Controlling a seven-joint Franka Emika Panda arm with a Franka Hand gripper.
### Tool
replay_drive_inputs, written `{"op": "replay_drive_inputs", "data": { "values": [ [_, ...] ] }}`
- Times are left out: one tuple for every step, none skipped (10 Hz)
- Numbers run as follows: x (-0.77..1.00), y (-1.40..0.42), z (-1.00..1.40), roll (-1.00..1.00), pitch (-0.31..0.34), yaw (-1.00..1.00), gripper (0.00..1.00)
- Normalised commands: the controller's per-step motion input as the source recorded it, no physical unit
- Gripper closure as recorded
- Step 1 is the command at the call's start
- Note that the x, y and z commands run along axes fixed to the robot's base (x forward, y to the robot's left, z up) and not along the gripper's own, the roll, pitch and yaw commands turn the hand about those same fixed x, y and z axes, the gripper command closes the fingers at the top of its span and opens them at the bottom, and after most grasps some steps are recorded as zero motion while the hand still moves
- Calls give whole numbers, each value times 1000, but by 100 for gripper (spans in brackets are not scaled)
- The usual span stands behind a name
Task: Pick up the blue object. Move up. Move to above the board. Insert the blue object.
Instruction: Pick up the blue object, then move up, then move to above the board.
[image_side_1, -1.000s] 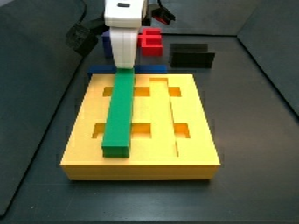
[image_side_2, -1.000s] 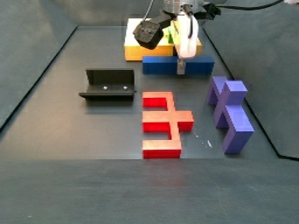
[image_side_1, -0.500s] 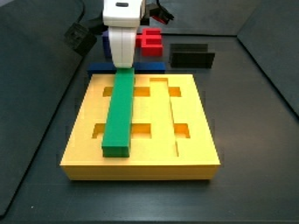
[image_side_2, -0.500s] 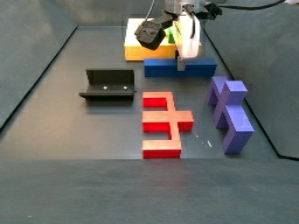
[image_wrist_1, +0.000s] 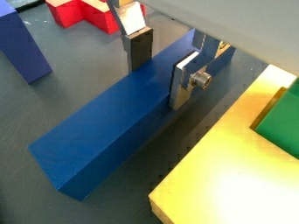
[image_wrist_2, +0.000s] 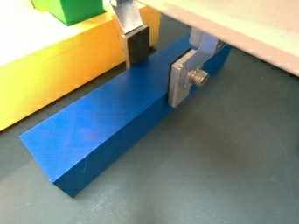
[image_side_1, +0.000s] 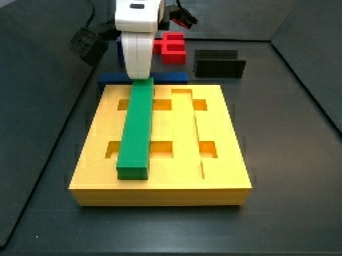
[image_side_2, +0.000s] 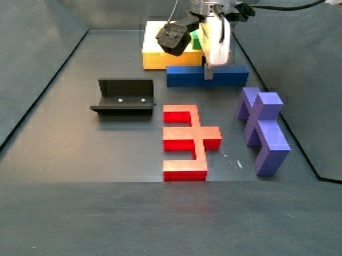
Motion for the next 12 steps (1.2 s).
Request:
{"op": "replay_drive_inputs", "data": {
  "values": [
    [0, 0, 0, 0, 0, 0, 100],
    [0, 0, 0, 0, 0, 0, 100],
    [0, 0, 0, 0, 0, 0, 100],
    [0, 0, 0, 0, 0, 0, 100],
    [0, 0, 0, 0, 0, 0, 100],
    [0, 0, 0, 0, 0, 0, 100],
    [0, 0, 833, 0, 0, 0, 100],
    [23, -51, 782, -4, 15, -8, 100],
    [-2, -43, 554, -9, 61, -1, 100],
    [29, -29, 269, -24, 54, 4, 100],
    [0, 0, 1400, 0, 0, 0, 100],
    [-18, 3, 1400, 0, 20, 1, 100]
  ]
}}
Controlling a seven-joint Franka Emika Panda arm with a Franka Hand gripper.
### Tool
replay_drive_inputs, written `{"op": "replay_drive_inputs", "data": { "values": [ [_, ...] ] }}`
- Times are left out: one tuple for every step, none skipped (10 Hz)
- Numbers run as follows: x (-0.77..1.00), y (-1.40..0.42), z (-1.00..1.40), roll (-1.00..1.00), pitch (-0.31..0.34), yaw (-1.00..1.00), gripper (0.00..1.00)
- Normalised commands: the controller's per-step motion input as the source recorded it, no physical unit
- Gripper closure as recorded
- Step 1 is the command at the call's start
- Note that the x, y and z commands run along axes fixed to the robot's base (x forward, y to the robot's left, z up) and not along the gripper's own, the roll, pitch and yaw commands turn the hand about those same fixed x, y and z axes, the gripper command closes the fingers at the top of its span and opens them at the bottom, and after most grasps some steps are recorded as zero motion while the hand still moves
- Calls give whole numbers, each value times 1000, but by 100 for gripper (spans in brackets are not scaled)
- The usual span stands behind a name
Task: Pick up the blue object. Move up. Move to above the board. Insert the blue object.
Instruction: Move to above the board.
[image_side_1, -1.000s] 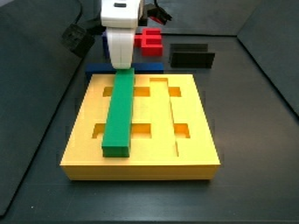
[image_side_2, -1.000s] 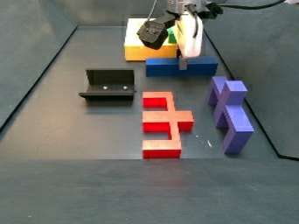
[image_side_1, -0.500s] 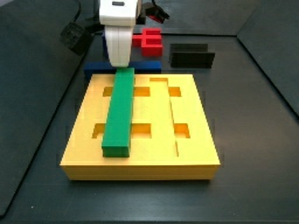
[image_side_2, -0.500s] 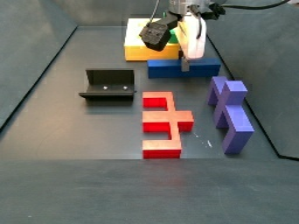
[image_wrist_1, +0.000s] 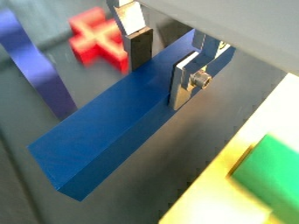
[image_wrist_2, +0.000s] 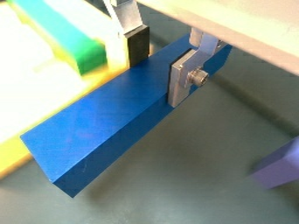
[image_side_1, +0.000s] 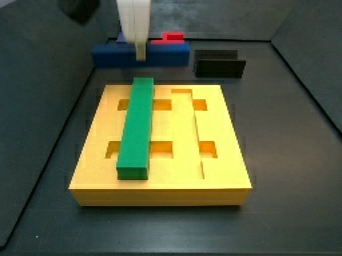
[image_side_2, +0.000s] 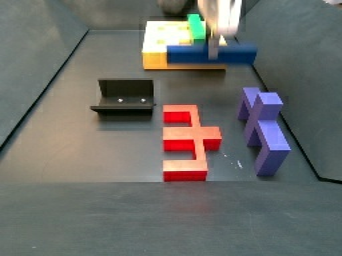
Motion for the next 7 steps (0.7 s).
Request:
{"op": "replay_drive_inputs", "data": {
  "values": [
    [-45, 0, 1400, -22, 24, -1, 100],
    [-11, 2, 1400, -60, 9, -4, 100],
    [12, 4, 1400, -67, 50, -7, 100],
    [-3, -1, 1400, -64, 86, -11, 100],
    [2, 5, 890, -49, 75, -10, 100],
    [25, 3, 479, -42, 70, -10, 100],
    [49, 1, 246, -42, 73, -9, 100]
  ]
}}
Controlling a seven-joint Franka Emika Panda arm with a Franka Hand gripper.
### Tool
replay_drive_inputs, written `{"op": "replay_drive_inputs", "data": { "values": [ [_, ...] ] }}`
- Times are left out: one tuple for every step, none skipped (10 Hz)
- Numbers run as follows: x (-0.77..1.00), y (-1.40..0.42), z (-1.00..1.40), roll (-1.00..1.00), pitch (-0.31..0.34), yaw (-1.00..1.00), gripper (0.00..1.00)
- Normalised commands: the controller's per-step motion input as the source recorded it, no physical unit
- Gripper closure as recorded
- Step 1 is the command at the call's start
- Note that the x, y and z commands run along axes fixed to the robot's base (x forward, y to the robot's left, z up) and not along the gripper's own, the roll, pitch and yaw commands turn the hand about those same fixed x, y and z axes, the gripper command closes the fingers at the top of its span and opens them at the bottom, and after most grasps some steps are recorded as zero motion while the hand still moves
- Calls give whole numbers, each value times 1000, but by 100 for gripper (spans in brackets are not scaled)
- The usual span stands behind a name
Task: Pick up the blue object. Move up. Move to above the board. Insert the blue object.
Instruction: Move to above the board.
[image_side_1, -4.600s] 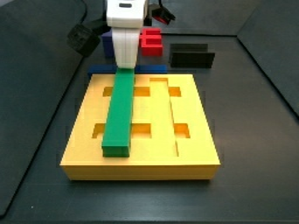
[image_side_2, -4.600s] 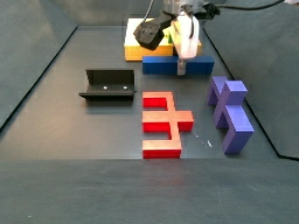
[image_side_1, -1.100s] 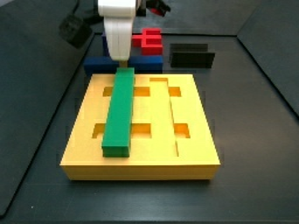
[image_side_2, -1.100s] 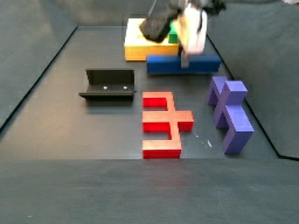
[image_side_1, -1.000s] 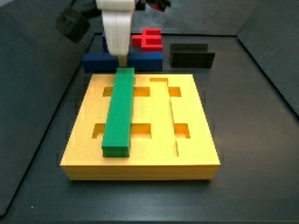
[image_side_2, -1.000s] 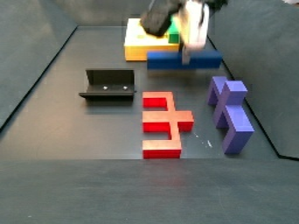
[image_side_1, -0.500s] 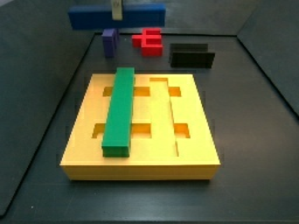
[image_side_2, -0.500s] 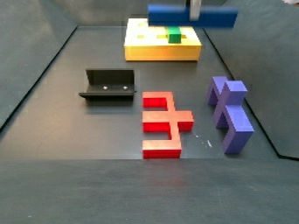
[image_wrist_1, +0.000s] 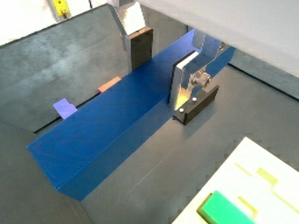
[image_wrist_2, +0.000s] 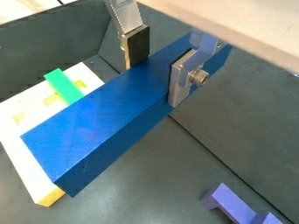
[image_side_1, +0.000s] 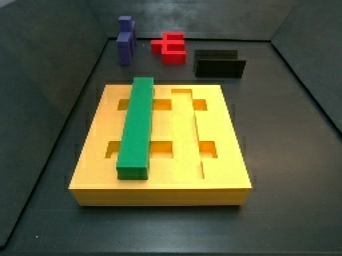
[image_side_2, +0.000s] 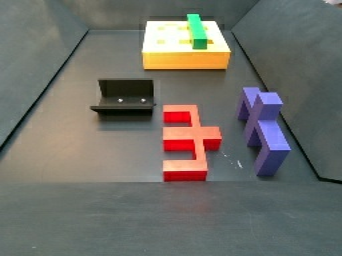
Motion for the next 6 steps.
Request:
{"op": "replay_drive_inputs", "data": {
  "values": [
    [41, 1, 184, -39, 79, 1, 100],
    [547, -1400, 342, -11, 24, 1000, 100],
    [547, -1400, 310, -1, 25, 1000, 100],
    [593, -1400, 286, 10, 38, 1000, 100],
    [671, -1400, 318, 2, 53, 1000, 100],
    [667, -1400, 339, 3, 57, 1000, 100]
  ]
}}
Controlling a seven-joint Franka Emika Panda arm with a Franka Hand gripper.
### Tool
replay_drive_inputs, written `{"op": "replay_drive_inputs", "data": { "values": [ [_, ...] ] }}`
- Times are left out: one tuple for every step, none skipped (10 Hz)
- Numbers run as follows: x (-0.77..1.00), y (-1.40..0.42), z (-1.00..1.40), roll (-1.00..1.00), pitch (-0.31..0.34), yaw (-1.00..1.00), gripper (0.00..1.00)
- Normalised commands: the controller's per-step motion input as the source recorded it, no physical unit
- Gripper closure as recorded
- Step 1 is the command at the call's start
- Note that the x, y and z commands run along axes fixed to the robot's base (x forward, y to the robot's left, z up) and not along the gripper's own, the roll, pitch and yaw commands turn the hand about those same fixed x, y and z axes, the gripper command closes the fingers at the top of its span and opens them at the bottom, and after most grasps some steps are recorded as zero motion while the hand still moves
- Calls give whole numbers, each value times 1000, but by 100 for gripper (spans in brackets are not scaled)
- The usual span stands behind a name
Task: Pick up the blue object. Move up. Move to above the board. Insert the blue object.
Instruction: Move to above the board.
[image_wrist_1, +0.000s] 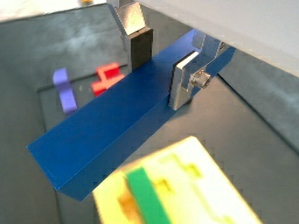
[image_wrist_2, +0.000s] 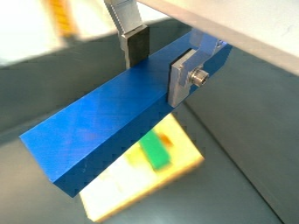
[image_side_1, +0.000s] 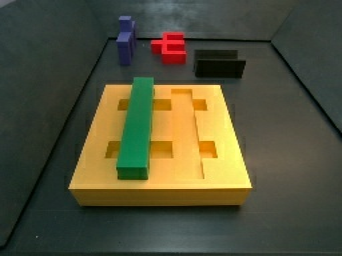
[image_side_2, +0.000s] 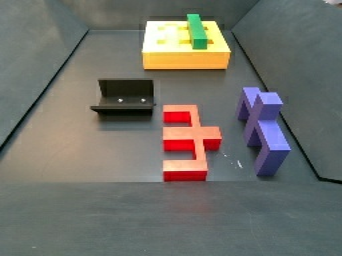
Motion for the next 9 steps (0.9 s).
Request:
{"op": "replay_drive_inputs", "data": {
  "values": [
    [306, -628, 159, 15, 67, 1000, 100],
    [212, -363, 94, 15, 69, 1000, 100],
    [84, -146, 48, 8, 63, 1000, 100],
    [39, -101, 45, 12, 65, 1000, 100],
    [44, -70, 34, 14, 72, 1000, 100],
    [48, -48, 30, 15, 79, 1000, 100],
    [46, -43, 26, 17, 88, 1000, 100],
    [47, -38, 25, 20, 98, 1000, 100],
    [48, -35, 25, 23, 112, 1000, 100]
  ]
}}
